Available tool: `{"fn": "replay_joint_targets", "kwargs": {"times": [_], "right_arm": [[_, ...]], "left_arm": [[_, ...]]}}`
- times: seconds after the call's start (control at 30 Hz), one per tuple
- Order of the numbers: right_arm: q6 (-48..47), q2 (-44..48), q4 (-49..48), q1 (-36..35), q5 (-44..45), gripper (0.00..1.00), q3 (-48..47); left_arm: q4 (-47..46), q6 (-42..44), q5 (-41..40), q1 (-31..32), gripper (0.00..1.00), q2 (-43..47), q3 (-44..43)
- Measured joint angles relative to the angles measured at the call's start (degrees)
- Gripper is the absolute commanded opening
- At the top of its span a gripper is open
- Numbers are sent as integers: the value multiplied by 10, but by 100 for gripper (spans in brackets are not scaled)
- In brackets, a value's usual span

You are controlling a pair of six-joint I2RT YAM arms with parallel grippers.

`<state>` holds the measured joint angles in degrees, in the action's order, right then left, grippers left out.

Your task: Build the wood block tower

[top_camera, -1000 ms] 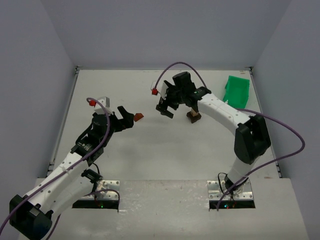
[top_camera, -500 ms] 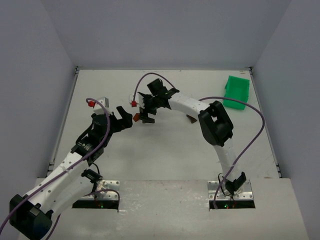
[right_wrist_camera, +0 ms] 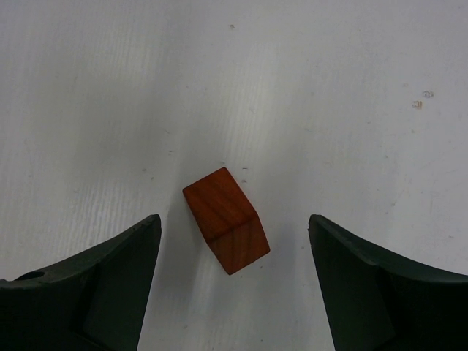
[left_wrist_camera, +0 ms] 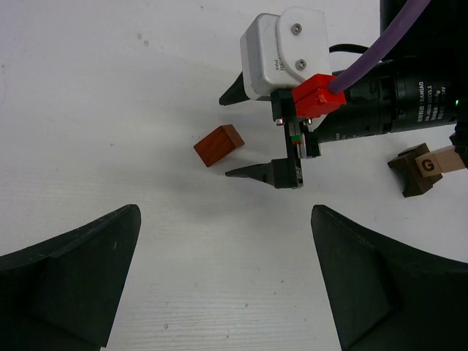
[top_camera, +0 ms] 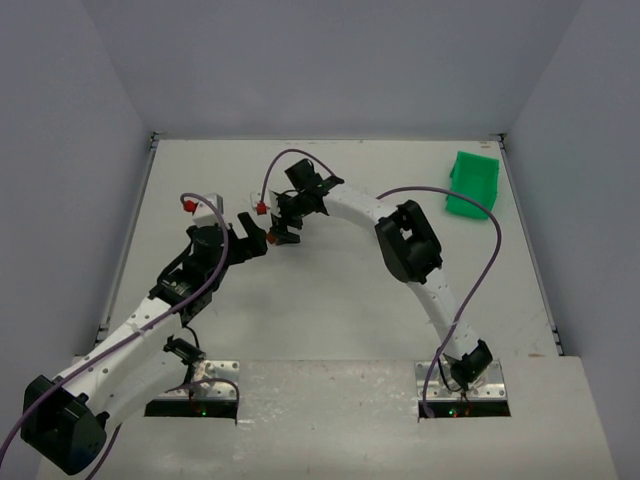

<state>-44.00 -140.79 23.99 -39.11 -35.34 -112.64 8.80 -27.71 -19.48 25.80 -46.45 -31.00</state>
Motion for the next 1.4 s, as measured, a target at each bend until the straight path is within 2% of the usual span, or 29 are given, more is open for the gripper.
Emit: {"fn": "replay_joint_targets", "kwargs": {"times": [0.13, 0.6, 1.17, 1.27, 1.4], "right_arm": [[-6, 0, 6, 0, -10, 73, 0], [-11, -5, 19, 0, -20, 65, 0], [-11, -19, 17, -5, -18, 63, -3], [-10, -19, 15, -5, -18, 52, -3], [-10, -19, 12, -5, -18, 50, -3]], "left_arm": [[-1, 2, 0, 0, 100, -3, 0], [-5, 3, 0, 0, 100, -18, -1], [-5, 3, 3, 0, 100, -18, -1], [-6, 3, 5, 0, 100, -18, -1], [-8, 3, 7, 0, 100, -18, -1]]}}
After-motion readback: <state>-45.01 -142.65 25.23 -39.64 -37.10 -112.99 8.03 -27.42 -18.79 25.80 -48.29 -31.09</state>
